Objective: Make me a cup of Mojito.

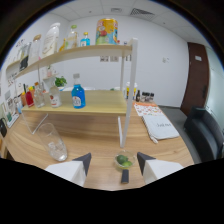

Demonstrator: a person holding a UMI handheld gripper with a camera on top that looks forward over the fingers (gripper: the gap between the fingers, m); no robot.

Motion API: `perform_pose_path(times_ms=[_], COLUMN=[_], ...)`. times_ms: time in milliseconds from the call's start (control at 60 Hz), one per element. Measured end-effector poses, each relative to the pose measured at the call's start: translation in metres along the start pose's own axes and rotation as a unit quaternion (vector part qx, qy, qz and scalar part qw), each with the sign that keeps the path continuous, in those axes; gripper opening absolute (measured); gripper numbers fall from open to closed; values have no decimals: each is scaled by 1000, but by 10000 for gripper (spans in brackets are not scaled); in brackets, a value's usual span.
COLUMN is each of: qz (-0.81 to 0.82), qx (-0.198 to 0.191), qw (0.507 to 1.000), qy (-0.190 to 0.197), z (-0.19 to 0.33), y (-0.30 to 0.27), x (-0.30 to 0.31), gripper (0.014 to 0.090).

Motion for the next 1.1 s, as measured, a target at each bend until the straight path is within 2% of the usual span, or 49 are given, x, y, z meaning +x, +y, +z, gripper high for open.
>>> perform_pose_path(times_ms=[67,233,433,583,783,950,1050,1100], qz=[7,13,13,16,15,9,9,10], qx=[22,45,27,37,73,85,79,73], qw=[1000,999,999,998,996,995,996,997], qy=[-8,-25,-36,-45,-50,-45,-39,-36], z=[-15,-42,-50,-48,-23,14,41,54], y=[-18,-29,-1,-20,-85,-130,-143,-146], x=[-25,-93,-157,-188,-203,-204,-202,-201], gripper=[860,862,863,863,866,861,832,784])
